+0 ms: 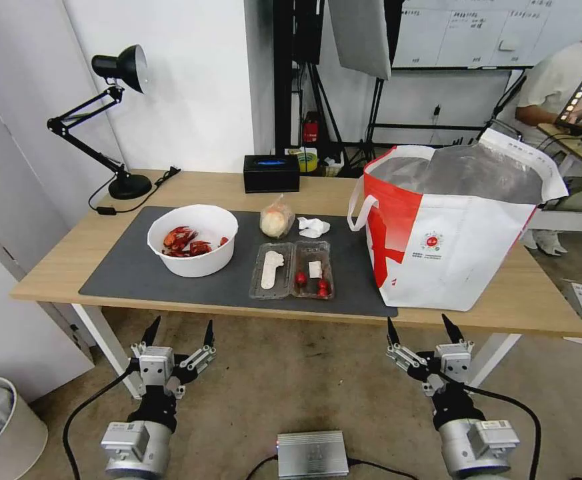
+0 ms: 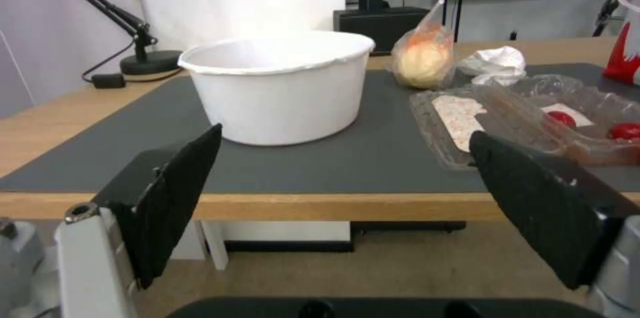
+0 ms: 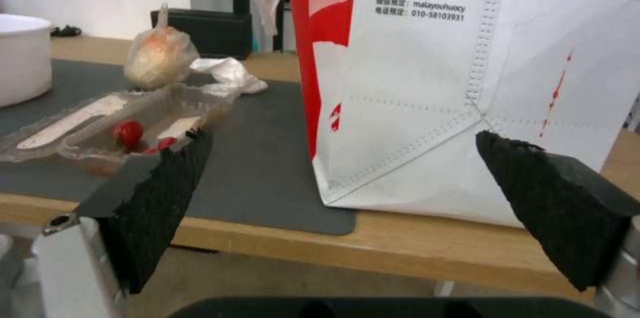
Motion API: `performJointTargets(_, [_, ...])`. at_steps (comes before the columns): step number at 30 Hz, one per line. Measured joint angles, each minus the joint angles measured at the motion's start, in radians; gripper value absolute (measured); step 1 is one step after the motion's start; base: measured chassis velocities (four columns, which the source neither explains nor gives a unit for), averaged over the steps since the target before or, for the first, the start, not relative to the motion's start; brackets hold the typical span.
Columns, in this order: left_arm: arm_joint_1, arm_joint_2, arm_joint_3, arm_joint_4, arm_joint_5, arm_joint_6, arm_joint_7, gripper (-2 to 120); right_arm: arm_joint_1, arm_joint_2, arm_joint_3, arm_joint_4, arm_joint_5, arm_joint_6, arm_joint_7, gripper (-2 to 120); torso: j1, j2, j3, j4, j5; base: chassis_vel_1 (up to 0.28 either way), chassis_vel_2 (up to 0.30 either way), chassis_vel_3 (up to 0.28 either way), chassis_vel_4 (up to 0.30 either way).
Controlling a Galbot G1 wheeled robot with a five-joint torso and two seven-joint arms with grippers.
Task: Pick up the trash from the table and place it into the takeout bag.
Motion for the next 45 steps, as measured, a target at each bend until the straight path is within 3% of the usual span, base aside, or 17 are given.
performJointTargets(33, [-0.003, -0.003, 0.002, 0.004, -0.004, 0.005, -0.003, 100, 0.007, -0.017, -0.003, -0.008, 0.01, -0.004, -0.001, 100, 0.0, 0.0, 0.0, -0.0002, 0.0002, 0.0, 0.0, 0.0, 0.0])
performJointTargets(36, [-0.061, -0.068, 0.061, 0.094, -0.072, 0.114, -0.046, 100, 0.059, -0.127, -0.018, -0.064, 0.078, -0.039, -0.014, 100, 0.0, 0.0, 0.0, 0.0004, -0.0008, 0.0, 0.0, 0.0, 0.0])
performJointTargets(37, [-0.061, -0.068, 0.061, 0.094, -0.072, 0.114, -0.046, 100, 0.059, -0.127, -0.018, -0.064, 0.078, -0.039, -0.014, 100, 0.0, 0.0, 0.0, 0.0004, -0.0008, 0.0, 0.0, 0.0, 0.0])
performJointTargets(39, [-0.084, -0.091, 0.079, 0.12, -0.105, 0.105, -0.053, 100, 0.102, -0.218, -0.03, -0.11, 0.135, -0.068, -0.025, 100, 0.0, 0.0, 0.0, -0.0001, 0.0009, 0.0, 0.0, 0.0, 0.0])
performJointTargets(41, [-0.085, -0.092, 0.08, 0.12, -0.107, 0.098, -0.054, 100, 0.112, -0.238, -0.033, -0.12, 0.147, -0.075, -0.028, 100, 0.0, 0.0, 0.0, -0.0001, 0.0009, 0.0, 0.0, 0.0, 0.0])
performJointTargets(42, [-0.087, -0.094, 0.08, 0.12, -0.111, 0.071, -0.053, 100, 0.134, -0.285, -0.038, -0.145, 0.174, -0.078, -0.037, 100, 0.0, 0.0, 0.0, 0.0006, 0.0002, 0.0, 0.0, 0.0, 0.0])
performJointTargets(45, [-0.087, -0.094, 0.077, 0.113, -0.116, 0.031, -0.048, 100, 0.144, -0.305, -0.044, -0.164, 0.184, -0.033, -0.056, 100, 0.0, 0.0, 0.0, 0.0002, 0.0002, 0.0, 0.0, 0.0, 0.0])
